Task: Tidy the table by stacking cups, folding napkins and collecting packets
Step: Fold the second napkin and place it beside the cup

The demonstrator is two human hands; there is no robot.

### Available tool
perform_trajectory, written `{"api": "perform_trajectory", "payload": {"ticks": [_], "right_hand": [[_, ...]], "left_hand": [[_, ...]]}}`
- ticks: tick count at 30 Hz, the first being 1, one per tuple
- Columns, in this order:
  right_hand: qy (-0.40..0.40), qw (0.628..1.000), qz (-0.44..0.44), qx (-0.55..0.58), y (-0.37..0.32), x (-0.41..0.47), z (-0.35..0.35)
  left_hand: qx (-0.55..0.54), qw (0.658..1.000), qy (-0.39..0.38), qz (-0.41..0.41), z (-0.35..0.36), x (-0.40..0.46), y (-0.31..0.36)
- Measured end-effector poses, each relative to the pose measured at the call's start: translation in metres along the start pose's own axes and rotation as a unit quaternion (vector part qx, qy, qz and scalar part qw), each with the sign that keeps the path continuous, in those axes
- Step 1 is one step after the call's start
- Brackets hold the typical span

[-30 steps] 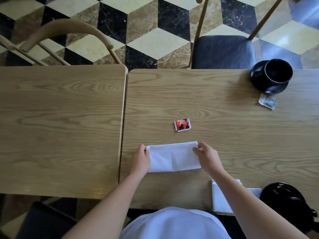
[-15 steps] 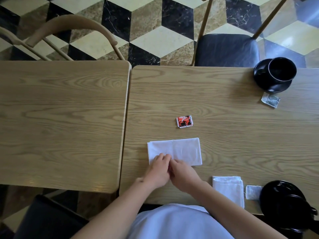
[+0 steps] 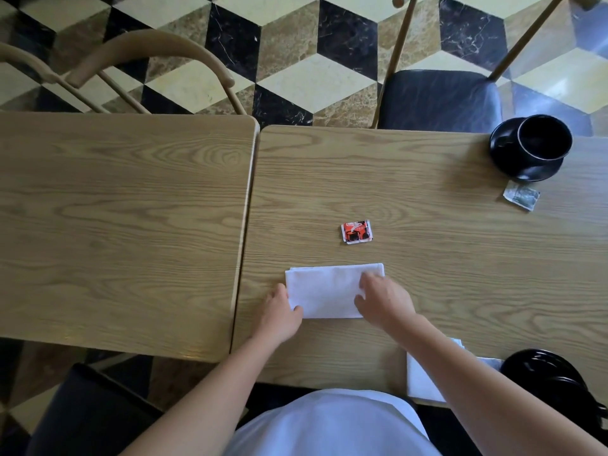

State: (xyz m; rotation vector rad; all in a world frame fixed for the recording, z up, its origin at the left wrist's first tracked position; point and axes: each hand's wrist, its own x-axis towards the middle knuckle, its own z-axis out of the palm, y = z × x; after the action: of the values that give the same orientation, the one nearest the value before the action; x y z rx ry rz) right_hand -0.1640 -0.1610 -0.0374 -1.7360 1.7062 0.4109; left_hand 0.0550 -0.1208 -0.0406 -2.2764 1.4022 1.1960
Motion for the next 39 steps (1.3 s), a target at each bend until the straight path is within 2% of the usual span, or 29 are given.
{"api": "perform_trajectory", "payload": {"ticks": [2, 3, 6, 9, 11, 13, 14, 16, 18, 20, 21, 22, 24, 27, 29, 33, 34, 35, 39], "right_hand": [[0.094, 0.995, -0.037, -0.026, 0.005, 0.011, -0.013], [0.107, 0.992, -0.048, -0.054, 0.006, 0.018, -0.018], [0.054, 0.989, -0.067, -0.119, 0.007, 0.032, -0.028], [-0.007, 0.991, -0.055, -0.124, 0.0, 0.034, -0.034], [-0.034, 0.984, -0.044, -0.17, -0.009, 0.029, -0.038], [-0.046, 0.969, -0.055, -0.235, -0.02, 0.019, -0.041], [-0.05, 0.966, -0.06, -0.246, -0.026, 0.013, -0.043], [-0.072, 0.972, -0.061, -0.216, -0.039, 0.001, -0.048], [-0.113, 0.982, -0.046, -0.146, -0.051, -0.014, -0.057], [-0.135, 0.988, -0.025, -0.07, -0.06, -0.028, -0.068], [-0.134, 0.991, -0.016, -0.025, -0.063, -0.034, -0.073], [-0.128, 0.991, -0.011, 0.029, -0.065, -0.041, -0.079], [-0.106, 0.984, -0.005, 0.142, -0.067, -0.053, -0.09], [-0.083, 0.948, 0.011, 0.306, -0.069, -0.075, -0.101], [-0.064, 0.903, 0.014, 0.425, -0.07, -0.087, -0.1], [0.04, 0.821, 0.007, 0.57, -0.07, -0.1, -0.102], [0.054, 0.798, 0.014, 0.6, -0.069, -0.103, -0.102], [0.063, 0.779, 0.019, 0.624, -0.067, -0.104, -0.102], [0.085, 0.761, 0.033, 0.642, -0.058, -0.112, -0.088]], "left_hand": [[-0.129, 0.989, 0.032, -0.067, 0.0, -0.009, 0.003], [-0.181, 0.978, 0.045, -0.091, 0.0, -0.014, 0.004], [-0.217, 0.972, 0.043, -0.082, 0.005, -0.031, 0.01], [-0.242, 0.969, 0.002, -0.056, 0.012, -0.045, 0.022], [-0.261, 0.964, -0.028, -0.053, 0.012, -0.051, 0.03], [-0.25, 0.966, -0.051, -0.051, 0.012, -0.055, 0.034], [-0.207, 0.976, -0.054, -0.037, 0.012, -0.055, 0.034], [-0.044, 0.998, -0.053, 0.012, 0.012, -0.06, 0.032], [0.049, 0.993, -0.087, 0.058, 0.008, -0.066, 0.029], [0.004, 0.987, -0.147, 0.059, 0.002, -0.073, 0.028], [-0.085, 0.98, -0.179, 0.03, -0.001, -0.077, 0.027], [-0.191, 0.957, -0.216, -0.014, -0.005, -0.082, 0.026], [-0.374, 0.884, -0.275, -0.064, -0.011, -0.088, 0.025], [-0.593, 0.744, -0.294, -0.09, -0.022, -0.092, 0.027], [-0.68, 0.663, -0.298, -0.097, -0.034, -0.094, 0.034], [-0.745, 0.585, -0.314, -0.063, -0.059, -0.1, 0.049], [-0.749, 0.584, -0.308, -0.05, -0.065, -0.102, 0.052], [-0.744, 0.597, -0.299, -0.035, -0.069, -0.102, 0.054], [-0.67, 0.701, -0.243, 0.042, -0.07, -0.103, 0.062]]}}
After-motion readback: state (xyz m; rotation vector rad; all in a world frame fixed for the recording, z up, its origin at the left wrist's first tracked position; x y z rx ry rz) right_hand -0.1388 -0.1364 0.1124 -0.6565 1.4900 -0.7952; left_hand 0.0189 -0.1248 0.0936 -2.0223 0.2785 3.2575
